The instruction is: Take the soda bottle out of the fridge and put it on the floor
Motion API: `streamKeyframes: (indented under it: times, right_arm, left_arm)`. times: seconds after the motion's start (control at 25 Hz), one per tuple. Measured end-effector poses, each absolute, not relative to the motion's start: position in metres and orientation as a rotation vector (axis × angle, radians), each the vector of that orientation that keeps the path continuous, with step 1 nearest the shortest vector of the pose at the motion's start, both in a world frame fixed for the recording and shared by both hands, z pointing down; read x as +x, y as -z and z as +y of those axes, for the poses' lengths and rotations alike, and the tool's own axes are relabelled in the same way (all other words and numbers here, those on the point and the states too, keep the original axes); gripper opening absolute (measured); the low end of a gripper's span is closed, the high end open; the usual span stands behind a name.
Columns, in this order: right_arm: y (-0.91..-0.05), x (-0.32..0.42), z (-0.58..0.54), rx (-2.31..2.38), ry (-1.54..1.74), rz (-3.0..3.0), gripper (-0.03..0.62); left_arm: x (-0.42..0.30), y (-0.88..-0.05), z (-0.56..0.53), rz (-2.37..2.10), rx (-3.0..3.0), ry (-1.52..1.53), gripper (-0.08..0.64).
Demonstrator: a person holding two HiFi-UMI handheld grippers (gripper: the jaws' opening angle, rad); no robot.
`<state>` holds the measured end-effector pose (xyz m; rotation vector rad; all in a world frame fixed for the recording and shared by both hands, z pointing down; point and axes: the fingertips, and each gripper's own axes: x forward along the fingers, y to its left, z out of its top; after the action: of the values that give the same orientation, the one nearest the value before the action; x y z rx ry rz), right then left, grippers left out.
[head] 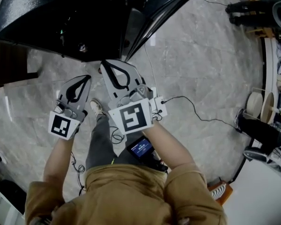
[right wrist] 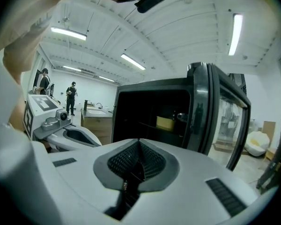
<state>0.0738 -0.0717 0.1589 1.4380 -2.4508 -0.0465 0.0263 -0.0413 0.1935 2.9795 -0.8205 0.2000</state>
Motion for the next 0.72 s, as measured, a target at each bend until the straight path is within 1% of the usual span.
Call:
streamKeyframes:
  times: [0.28, 0.72]
  right_arm:
    - [-0.099, 0.081, -0.053, 1.461, 0.104, -2.433, 0.002]
    - [-0.007, 0.084, -0.036, 1.524, 0.17, -2.487, 0.002]
  left_arm:
    - [0.014, -0.137, -0.033, -0.831, 2.997, -0.179, 0.002]
    - [0.004, -0.032, -0.031, -0.911, 3.003, -0.01, 0.002]
